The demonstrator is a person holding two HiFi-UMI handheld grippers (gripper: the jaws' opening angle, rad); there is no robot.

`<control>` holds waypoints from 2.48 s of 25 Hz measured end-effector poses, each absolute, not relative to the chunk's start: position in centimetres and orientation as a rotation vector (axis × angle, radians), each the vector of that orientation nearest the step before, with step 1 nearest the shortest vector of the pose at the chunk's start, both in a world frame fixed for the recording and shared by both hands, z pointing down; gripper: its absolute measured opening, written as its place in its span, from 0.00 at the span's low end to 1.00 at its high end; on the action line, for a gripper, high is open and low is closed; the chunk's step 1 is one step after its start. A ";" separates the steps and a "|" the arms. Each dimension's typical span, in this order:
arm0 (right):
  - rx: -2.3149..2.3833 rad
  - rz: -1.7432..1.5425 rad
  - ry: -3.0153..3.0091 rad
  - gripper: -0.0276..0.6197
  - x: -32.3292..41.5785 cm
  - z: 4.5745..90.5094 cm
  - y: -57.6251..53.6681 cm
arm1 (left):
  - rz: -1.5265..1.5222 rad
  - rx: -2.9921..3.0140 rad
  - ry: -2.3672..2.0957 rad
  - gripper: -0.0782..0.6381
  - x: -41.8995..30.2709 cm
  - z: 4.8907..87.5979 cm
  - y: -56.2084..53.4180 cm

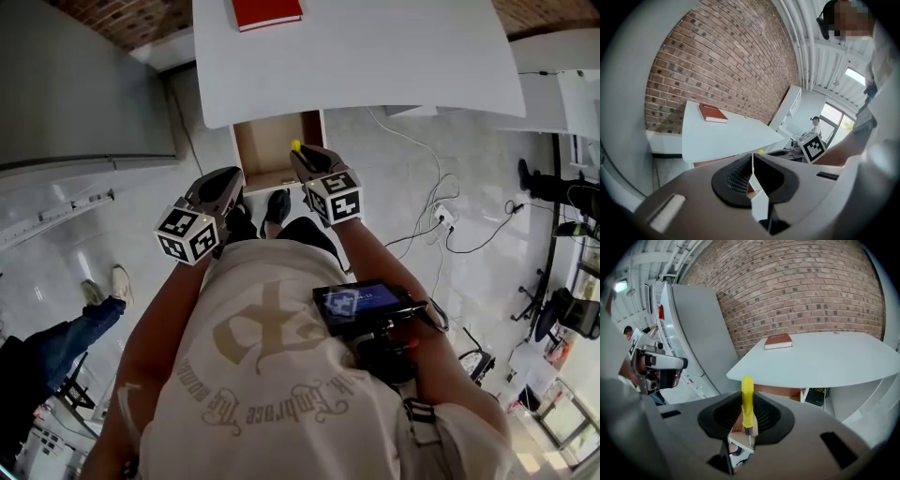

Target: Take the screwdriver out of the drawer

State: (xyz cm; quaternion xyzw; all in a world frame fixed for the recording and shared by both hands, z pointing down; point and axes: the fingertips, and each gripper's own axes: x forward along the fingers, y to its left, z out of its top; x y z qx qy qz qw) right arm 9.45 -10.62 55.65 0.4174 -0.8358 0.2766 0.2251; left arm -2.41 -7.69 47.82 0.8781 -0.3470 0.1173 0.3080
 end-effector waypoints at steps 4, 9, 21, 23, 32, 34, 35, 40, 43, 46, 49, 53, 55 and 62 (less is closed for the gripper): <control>1.160 0.748 -2.324 0.14 9.6 54.1 -10.3 | 0.306 2.340 -0.930 0.13 -2.5 47.1 -8.0; 1.167 0.731 -2.365 0.14 10.4 52.2 -10.4 | 0.288 2.360 -0.956 0.13 -1.9 46.0 -8.6; 1.204 0.699 -2.497 0.14 10.6 46.4 -11.5 | 0.246 2.428 -0.976 0.13 -1.6 42.9 -10.9; 1.202 0.688 -2.518 0.14 10.5 45.6 -11.2 | 0.245 2.444 -0.969 0.13 -1.4 42.3 -10.8; 1.203 0.632 -2.614 0.14 10.0 42.6 -11.2 | 0.237 2.454 -0.971 0.13 -1.7 42.1 -10.0; 1.204 0.618 -2.621 0.14 10.1 42.2 -11.7 | 0.231 2.452 -0.972 0.13 -1.8 42.2 -10.5; 1.198 0.611 -2.624 0.14 9.9 42.0 -12.0 | 0.226 2.453 -0.975 0.13 -2.0 42.1 -10.8; 1.173 0.561 -2.641 0.14 8.3 40.1 -12.9 | 0.221 2.466 -0.964 0.13 -3.3 41.1 -11.4; 1.151 0.533 -2.670 0.14 8.3 39.2 -13.6 | 0.218 2.462 -0.987 0.13 -3.0 41.2 -11.8; 1.136 0.520 -2.685 0.14 8.7 38.8 -13.9 | 0.219 2.455 -0.990 0.13 -2.4 41.8 -11.6; 1.126 0.514 -2.695 0.14 8.4 38.3 -14.2 | 0.230 2.452 -0.983 0.13 -2.3 41.9 -11.4; 1.098 0.514 -2.699 0.14 7.9 38.4 -13.8 | 0.243 2.454 -0.975 0.13 -2.0 41.9 -11.2; 1.086 0.521 -2.701 0.14 7.7 38.6 -13.6 | 0.249 2.456 -0.972 0.13 -2.0 41.9 -11.2; 1.043 0.547 -2.716 0.14 7.4 39.3 -13.1 | 0.256 2.464 -0.977 0.13 -1.2 41.9 -11.2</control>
